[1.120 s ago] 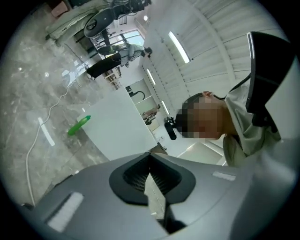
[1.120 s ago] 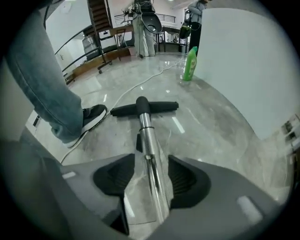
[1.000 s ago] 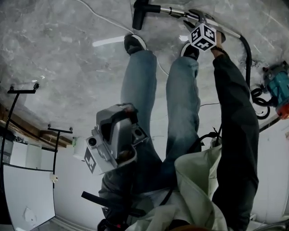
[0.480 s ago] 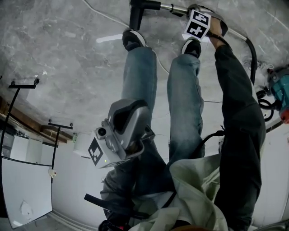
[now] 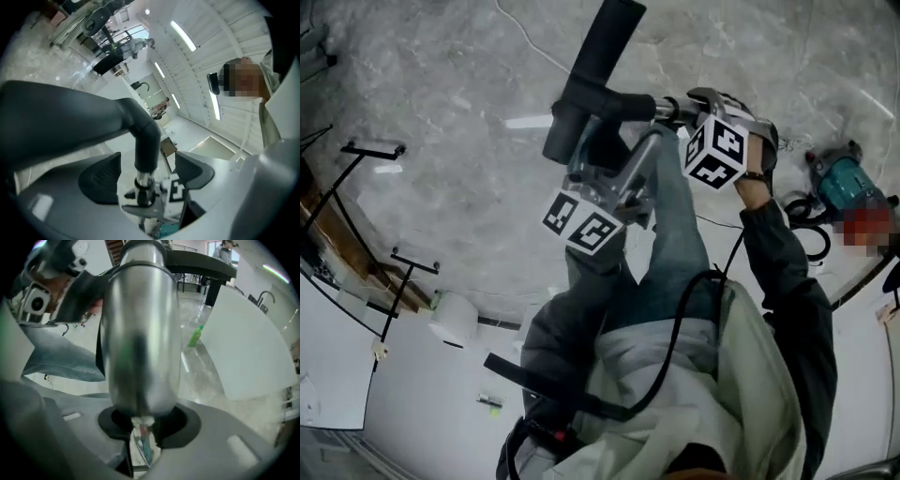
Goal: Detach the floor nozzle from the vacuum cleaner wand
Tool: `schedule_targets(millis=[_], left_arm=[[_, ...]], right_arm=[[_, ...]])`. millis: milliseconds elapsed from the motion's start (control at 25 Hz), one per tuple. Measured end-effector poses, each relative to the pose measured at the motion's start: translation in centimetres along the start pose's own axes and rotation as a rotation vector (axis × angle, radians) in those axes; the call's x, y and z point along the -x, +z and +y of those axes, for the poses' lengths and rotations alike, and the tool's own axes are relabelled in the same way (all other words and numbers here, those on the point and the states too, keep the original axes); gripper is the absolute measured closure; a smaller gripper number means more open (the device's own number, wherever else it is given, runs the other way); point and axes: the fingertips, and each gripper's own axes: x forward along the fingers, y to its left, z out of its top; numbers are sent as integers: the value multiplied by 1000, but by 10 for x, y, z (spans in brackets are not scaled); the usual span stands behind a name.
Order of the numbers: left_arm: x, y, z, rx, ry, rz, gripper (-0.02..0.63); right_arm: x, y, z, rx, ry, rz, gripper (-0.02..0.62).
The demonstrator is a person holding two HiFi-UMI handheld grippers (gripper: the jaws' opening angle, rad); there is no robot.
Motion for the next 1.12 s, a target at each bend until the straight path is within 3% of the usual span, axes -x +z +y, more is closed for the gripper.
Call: schedule_targets(millis=[120, 200, 240, 280, 400, 560, 760, 840, 920, 1000, 1120], left_arm=[[-6, 42, -54, -33, -67, -94, 244], [7, 72, -84, -24, -110, -207, 250], [18, 86, -96, -17, -132, -258, 365], [31, 96, -108, -8, -160, -287, 392], [71, 118, -153, -25, -316, -276, 418], [145, 153, -261, -168, -646, -263, 462], [221, 179, -360, -267, -777, -268, 518], [231, 176, -371, -292, -786, -268, 518], [243, 173, -376, -324, -795, -263, 517], [254, 168, -383, -353, -810, -246, 512], [263, 170, -396, -354, -854, -220, 502]], right_arm=[[64, 12, 21, 30, -79, -52, 468], [97, 26, 43, 42, -121, -98, 468], [113, 34, 54, 39, -136, -129, 468], [129, 43, 66, 28, -147, -166, 468], [188, 65, 98, -10, -196, -302, 463], [288, 92, 138, -23, -390, -427, 462], [378, 132, 176, -67, -568, -566, 471], [378, 142, 182, -15, -529, -585, 474], [370, 149, 202, 49, -371, -589, 477], [369, 154, 226, 87, -209, -612, 549], [378, 158, 252, 106, 26, -631, 555]])
